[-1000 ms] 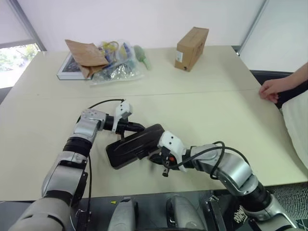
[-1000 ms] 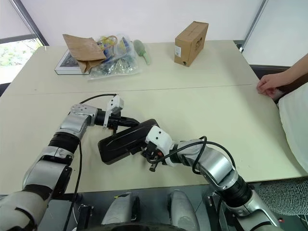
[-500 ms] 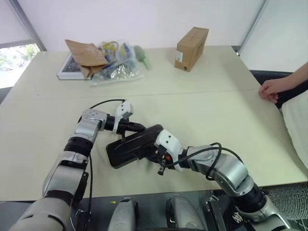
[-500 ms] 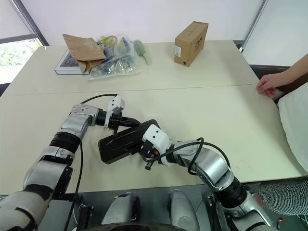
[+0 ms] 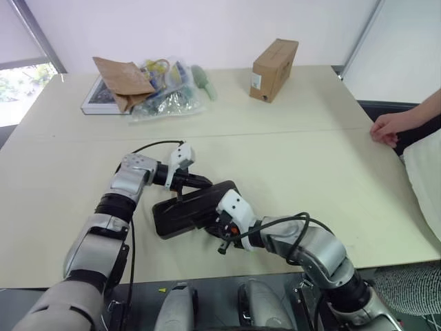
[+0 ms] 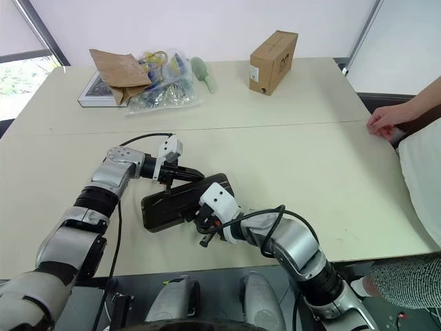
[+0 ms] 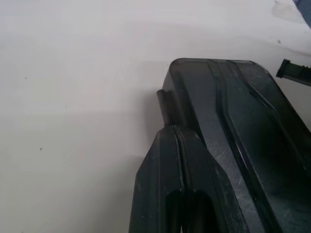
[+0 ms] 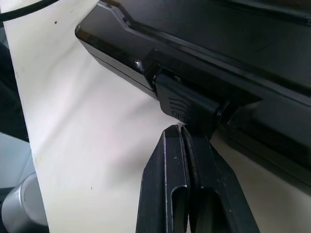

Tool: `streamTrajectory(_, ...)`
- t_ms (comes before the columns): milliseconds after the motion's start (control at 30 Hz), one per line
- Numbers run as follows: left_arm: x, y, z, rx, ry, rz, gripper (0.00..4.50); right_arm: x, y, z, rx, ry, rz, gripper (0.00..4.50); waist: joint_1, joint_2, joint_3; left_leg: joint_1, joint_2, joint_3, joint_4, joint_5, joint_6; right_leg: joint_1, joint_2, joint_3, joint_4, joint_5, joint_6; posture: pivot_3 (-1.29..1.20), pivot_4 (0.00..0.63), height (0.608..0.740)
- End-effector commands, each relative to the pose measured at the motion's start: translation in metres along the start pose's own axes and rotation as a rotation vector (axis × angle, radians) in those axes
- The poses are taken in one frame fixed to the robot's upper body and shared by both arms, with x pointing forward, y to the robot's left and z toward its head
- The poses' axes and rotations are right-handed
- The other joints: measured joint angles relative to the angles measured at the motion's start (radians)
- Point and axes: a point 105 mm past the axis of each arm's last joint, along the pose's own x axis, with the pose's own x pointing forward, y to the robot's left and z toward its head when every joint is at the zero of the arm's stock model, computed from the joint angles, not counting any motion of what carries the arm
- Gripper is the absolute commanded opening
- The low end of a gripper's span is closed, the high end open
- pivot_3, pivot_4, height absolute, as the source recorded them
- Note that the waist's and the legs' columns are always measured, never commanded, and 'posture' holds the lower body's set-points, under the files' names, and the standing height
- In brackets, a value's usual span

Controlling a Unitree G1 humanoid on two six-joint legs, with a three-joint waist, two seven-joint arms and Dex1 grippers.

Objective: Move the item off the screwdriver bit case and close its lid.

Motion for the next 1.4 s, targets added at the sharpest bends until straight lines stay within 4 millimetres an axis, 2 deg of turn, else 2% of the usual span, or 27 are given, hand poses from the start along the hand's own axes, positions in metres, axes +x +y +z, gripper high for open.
streamTrajectory(33,0.000,-0.004,0.006,0.040,0.003,-0.031,0.00,-0.001,-0.004,0.012,-0.017,-0.053,-0.037,0.05,0.000,0.000,0.000,0.000,0.000,0.000,0.000,0.000,0.000,0.000,0.000,0.000,0.000,0.000,0.000,0.00,0.150,0.740)
streamTrajectory(233,-0.003,-0.012,-0.006,0.043,0.052,-0.066,0.00,0.000,-0.011,0.019,-0.012,-0.080,-0.087,0.05,-0.004,0.000,0.000,0.000,0.000,0.000,0.000,0.000,0.000,0.000,0.001,0.000,0.001,0.000,0.000,0.00,0.150,0.740)
streamTrajectory(667,-0.005,-0.031,-0.038,0.094,0.188,-0.142,0.00,0.000,-0.014,0.026,-0.014,-0.100,-0.111,0.05,-0.004,0.000,0.000,0.000,0.001,0.001,0.000,0.000,0.000,0.000,0.001,0.001,0.001,0.000,0.000,0.00,0.150,0.740)
streamTrajectory(867,-0.004,-0.018,-0.033,0.131,0.175,-0.083,0.00,-0.005,-0.015,0.019,-0.017,-0.076,-0.106,0.05,0.001,0.000,0.000,0.000,0.001,0.001,0.001,0.000,0.000,0.000,0.001,0.001,0.001,0.000,0.000,0.00,0.150,0.740)
streamTrajectory(1067,-0.002,0.008,-0.009,0.177,0.068,0.066,0.00,-0.013,-0.025,0.019,-0.023,-0.073,-0.122,0.05,0.015,0.000,0.000,0.000,0.000,0.000,0.006,0.000,0.001,0.003,-0.001,0.000,0.001,0.000,0.000,0.00,0.150,0.740)
streamTrajectory(1400,0.005,0.012,-0.003,0.189,0.037,0.073,0.00,-0.007,-0.021,0.028,-0.046,-0.076,-0.085,0.05,-0.003,0.000,0.000,0.000,0.001,0.000,0.007,-0.001,0.001,0.002,0.001,0.000,0.003,0.000,0.000,0.00,0.150,0.740)
